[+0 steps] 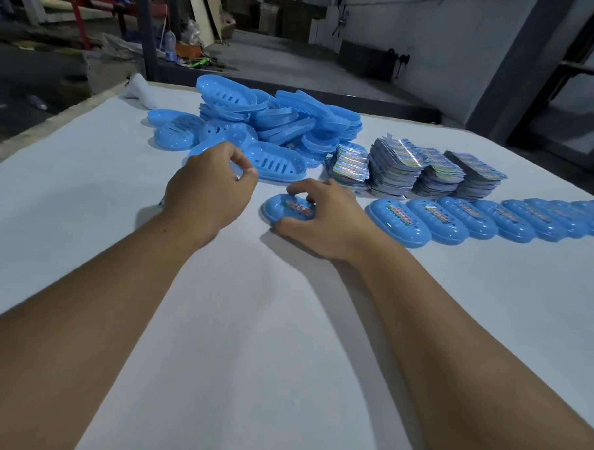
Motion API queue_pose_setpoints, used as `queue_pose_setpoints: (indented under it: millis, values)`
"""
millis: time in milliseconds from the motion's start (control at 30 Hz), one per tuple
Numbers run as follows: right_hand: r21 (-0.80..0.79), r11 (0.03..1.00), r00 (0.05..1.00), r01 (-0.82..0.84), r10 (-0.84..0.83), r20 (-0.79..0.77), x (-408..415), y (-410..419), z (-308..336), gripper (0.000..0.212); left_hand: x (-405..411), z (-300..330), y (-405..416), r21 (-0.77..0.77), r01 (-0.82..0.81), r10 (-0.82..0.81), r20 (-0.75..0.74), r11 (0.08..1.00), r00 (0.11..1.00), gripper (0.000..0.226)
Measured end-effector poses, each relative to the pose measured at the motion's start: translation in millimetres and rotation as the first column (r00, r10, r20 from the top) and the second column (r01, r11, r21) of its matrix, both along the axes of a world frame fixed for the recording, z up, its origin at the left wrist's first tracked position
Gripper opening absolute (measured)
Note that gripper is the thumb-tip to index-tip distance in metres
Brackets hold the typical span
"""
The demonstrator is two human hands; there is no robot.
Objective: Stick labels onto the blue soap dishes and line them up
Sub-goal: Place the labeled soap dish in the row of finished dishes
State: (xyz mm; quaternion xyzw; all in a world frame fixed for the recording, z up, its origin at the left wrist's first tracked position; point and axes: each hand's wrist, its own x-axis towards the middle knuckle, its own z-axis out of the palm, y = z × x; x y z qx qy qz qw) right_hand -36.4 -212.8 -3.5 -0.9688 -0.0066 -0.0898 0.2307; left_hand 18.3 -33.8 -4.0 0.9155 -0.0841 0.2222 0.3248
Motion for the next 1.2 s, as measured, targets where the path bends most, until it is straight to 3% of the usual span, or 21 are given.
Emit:
queue_pose_setpoints:
  millis: [167,233,767,1000,1200]
  values:
    - [-0.262,0.912,0.948,0.315,-0.314,0.046,-12,-15,0,0.067,-2,2,3,-0.015,-0.007,0.007,-0.007,1.000,1.000,0.011]
    - [-0.290,0.874,0.918,0.391,-0.391,0.060,-16,-19,0,0.063,-3,2,3,-0.004,0.002,-0.003,-0.013,1.000,1.000,0.010]
    - [-0.075,0.806,0.809,0.587,-0.582,0.087,-24,-53,6,0.048,-9,3,1,0.010,0.042,-0.042,-0.015,0.999,0.999,0.012]
    - [-0.084,0.850,0.850,0.519,-0.503,0.158,-18,-46,2,0.042,-6,1,2,0.013,0.057,-0.057,-0.026,0.998,0.998,0.013]
    - [-0.151,0.953,0.945,0.263,-0.223,0.241,2,-10,-8,0.034,-2,-2,2,0.062,0.053,-0.049,-0.068,0.997,0.996,0.017]
